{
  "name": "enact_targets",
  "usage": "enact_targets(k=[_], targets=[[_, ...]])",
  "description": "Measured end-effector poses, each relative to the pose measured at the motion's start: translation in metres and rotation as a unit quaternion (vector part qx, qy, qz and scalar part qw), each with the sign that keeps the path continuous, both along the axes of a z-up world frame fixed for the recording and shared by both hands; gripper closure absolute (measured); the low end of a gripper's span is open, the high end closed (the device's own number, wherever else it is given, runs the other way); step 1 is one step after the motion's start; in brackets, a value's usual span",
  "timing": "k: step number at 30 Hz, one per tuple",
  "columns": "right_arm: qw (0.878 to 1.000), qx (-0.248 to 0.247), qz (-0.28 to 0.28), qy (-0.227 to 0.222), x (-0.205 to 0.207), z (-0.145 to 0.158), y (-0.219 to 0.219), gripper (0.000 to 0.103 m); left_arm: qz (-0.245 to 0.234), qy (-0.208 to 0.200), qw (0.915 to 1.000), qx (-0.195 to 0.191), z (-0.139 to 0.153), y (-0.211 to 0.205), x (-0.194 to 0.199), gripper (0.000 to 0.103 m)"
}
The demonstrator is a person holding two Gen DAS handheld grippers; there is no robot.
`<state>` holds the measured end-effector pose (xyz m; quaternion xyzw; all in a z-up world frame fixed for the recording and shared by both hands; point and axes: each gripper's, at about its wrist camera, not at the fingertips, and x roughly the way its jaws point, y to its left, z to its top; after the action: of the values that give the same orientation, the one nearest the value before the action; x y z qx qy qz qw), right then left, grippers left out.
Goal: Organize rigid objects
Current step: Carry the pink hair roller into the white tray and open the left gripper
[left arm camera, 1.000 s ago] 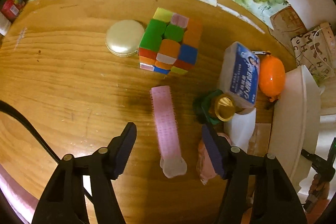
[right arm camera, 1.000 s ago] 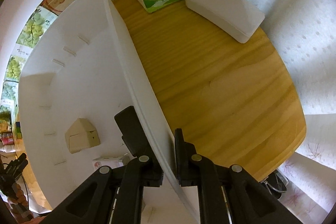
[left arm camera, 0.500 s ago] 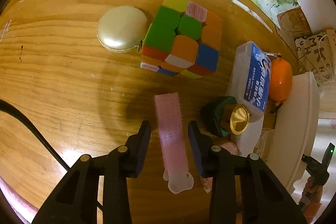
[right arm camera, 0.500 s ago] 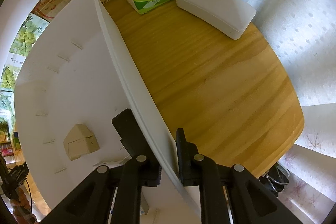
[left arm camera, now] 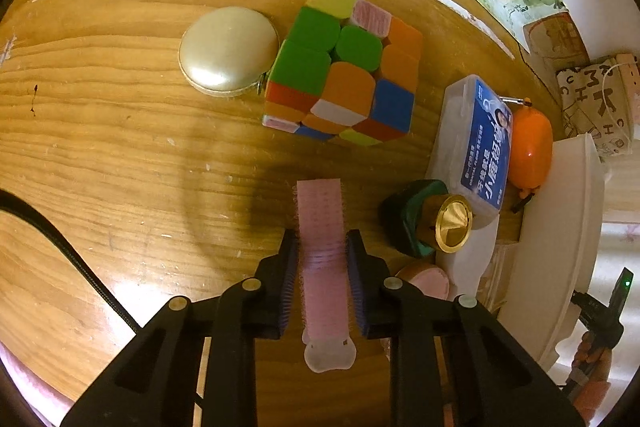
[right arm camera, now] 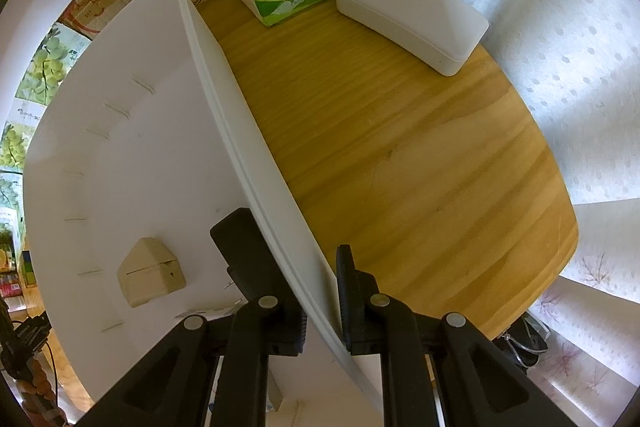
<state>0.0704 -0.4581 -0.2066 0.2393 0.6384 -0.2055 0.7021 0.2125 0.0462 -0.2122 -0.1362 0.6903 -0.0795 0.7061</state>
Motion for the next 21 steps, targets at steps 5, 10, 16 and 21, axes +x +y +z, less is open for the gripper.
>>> enact_targets(k=[5, 10, 16, 21], targets=[[1.000, 0.001, 0.002, -0.001, -0.001, -0.002, 0.002, 0.090, 0.001, 0.000, 1.0000, 0.009, 0.002, -0.001, -0.010, 0.078], [1.000, 0.000, 0.009, 0.003, 0.001, -0.007, 0.003, 0.090, 0.003, -0.008, 0.9998, 0.017, 0.008, -0.001, -0.021, 0.078], [1.000, 0.002, 0.022, 0.003, 0.002, -0.011, 0.005, 0.091, 0.008, -0.021, 0.9994, 0.025, 0.023, -0.001, -0.040, 0.078], [0.999, -0.001, 0.041, 0.006, 0.005, -0.012, 0.008, 0.092, 0.011, -0.032, 0.9990, 0.028, 0.036, -0.013, -0.053, 0.078]])
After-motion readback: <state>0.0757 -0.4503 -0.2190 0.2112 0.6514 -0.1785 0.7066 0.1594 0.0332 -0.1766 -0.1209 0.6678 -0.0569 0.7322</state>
